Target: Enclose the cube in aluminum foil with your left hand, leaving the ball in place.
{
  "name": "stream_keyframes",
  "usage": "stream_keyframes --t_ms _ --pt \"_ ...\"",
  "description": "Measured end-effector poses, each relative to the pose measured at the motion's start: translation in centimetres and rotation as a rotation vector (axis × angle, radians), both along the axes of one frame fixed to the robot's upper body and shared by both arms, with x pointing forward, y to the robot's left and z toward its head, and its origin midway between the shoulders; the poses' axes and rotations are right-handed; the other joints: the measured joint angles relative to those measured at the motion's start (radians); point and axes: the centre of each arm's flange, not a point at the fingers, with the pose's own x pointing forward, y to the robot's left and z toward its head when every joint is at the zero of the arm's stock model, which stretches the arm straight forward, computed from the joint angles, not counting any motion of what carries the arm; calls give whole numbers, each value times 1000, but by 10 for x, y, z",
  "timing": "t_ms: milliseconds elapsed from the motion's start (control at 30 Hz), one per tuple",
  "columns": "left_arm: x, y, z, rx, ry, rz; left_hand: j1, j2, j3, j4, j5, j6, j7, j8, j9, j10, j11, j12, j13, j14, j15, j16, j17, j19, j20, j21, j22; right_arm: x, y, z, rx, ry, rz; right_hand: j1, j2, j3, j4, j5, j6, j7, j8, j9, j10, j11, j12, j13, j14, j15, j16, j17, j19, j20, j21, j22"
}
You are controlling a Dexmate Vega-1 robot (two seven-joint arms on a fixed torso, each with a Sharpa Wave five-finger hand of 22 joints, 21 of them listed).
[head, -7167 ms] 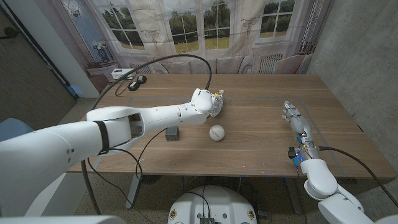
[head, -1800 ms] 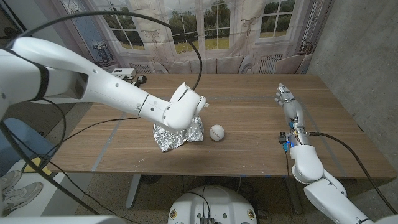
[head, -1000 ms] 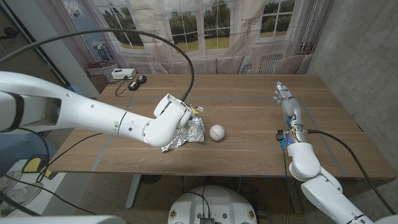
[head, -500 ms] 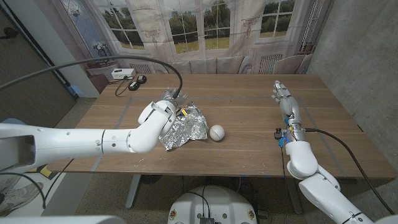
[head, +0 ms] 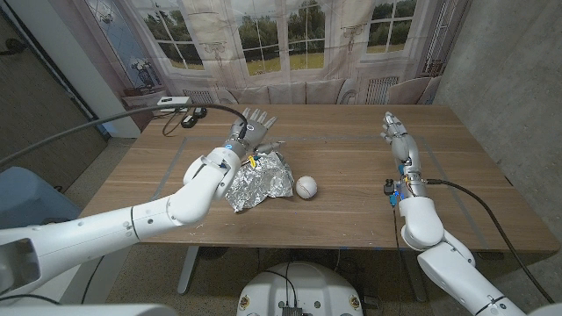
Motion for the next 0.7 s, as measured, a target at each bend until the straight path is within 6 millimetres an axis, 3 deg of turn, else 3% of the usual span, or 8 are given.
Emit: stream_keyframes --t_ms 100,233,333,433,633,700 --pt "-5 20 -3 -39 -47 -31 -5 -5 0 0 0 0 0 3 0 0 0 6 -2 0 0 0 -1 9 1 0 0 1 1 1 -3 1 -3 0 0 0 0 0 0 0 0 0 0 0 0 0 -4 -4 0 0 2 -9 0 0" --pt "-12 28 -12 -62 -90 -89 -13 -5 3 -3 0 0 0 3 0 4 -4 8 -5 0 0 0 -1 11 2 0 0 0 3 4 -3 -4 -3 -3 3 -2 10 0 6 1 0 0 -16 -7 -6 0 -51 -11 -15 0 -17 -28 -12 0" --pt "-20 40 -43 -86 -80 -139 -18 -10 9 -9 0 0 0 7 0 0 -7 12 -11 4 -18 0 -4 48 -23 15 0 -1 4 7 -1 -8 -7 -8 -3 -2 10 0 9 -2 0 0 -35 -12 -12 0 -78 -12 -24 0 -29 -39 -17 0" --pt "-27 45 -54 -111 -88 -184 -22 -6 18 -18 0 3 -2 11 -1 13 -19 21 -17 31 -37 3 -5 92 -39 21 -1 -2 5 9 -2 -15 -12 -14 -6 -6 14 0 13 2 0 0 -40 -18 -12 0 -86 -14 -27 0 -37 -35 -18 0" --pt "-44 57 -111 -217 -44 -321 -22 -6 34 -34 0 50 -9 30 -5 90 -29 36 -30 101 -50 5 -10 132 -15 21 -5 -9 10 16 -23 -40 -25 -17 -9 -6 14 0 31 -2 4 0 -40 -18 -12 0 -81 -20 -27 -2 -36 -35 -18 0" --pt "-50 58 -119 -252 -45 -361 -19 -8 46 -46 0 83 -9 36 -5 111 -31 41 -30 116 -54 5 -10 139 -8 21 -5 -12 12 18 -36 -49 -30 -20 -12 -6 14 0 39 -3 4 0 -33 -11 -12 0 -72 -29 -22 -3 -32 -39 -18 0"
